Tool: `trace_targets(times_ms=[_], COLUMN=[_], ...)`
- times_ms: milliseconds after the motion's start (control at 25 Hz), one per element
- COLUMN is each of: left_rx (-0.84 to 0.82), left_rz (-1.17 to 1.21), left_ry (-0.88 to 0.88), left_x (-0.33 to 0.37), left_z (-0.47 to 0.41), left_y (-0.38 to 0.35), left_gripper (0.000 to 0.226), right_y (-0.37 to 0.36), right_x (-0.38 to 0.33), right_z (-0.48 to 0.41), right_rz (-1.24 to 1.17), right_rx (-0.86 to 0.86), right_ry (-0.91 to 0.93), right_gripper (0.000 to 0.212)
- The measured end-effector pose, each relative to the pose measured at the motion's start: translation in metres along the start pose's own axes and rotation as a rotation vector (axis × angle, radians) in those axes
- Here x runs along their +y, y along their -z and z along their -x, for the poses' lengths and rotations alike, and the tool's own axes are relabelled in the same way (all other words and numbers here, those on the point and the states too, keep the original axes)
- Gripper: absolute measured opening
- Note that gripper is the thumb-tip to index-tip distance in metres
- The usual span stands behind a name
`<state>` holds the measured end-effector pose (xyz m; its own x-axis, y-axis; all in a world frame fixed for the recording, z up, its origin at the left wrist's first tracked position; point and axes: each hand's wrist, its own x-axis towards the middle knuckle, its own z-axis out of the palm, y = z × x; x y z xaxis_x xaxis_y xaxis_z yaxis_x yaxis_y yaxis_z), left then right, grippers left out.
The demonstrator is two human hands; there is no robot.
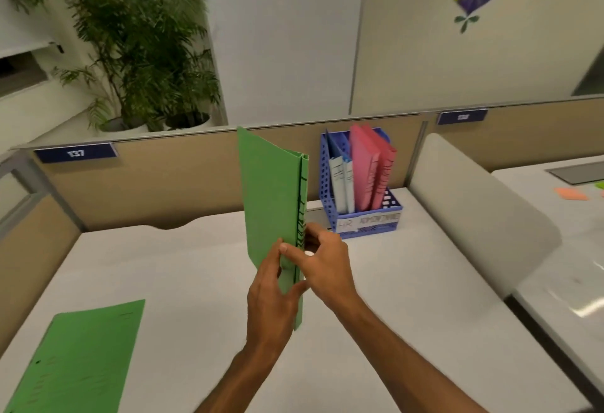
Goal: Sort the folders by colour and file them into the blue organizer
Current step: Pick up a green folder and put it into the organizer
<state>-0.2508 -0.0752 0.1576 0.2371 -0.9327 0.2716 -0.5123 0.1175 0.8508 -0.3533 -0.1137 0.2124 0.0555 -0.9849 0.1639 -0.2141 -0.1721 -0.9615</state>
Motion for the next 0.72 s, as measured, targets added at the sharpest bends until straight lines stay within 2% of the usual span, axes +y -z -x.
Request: trace_targets(times_ms=[80, 280, 480, 720], left_rx=[-0.019, -0.076, -0.141, -0.231], left_rz=[0.017, 0.089, 0.164, 0.232], left_ry=[-0.016, -0.071, -0.193, -0.356], left_x=[0.016, 0.041, 0.058, 0.102], left_z=[-0.001, -0.020, -0.049, -0.086], left_y=[-0.023, -0.063, -0.093, -0.121], left_gripper=[0.084, 0.089, 0.089, 0.093], right_y=[0.029, 0.072, 0.098, 0.140], right_x=[0.001, 0.003, -0.002, -0.014], right_z=[0.000, -0.009, -0.025, -0.050], right_rz=[0.036, 0.069, 0.056, 0.104], right_rx=[0.016, 0.214, 0.396, 0.517], right_ry=[0.024, 0.065, 0.111, 0.216], right_gripper=[0.032, 0.039, 0.036, 0.037])
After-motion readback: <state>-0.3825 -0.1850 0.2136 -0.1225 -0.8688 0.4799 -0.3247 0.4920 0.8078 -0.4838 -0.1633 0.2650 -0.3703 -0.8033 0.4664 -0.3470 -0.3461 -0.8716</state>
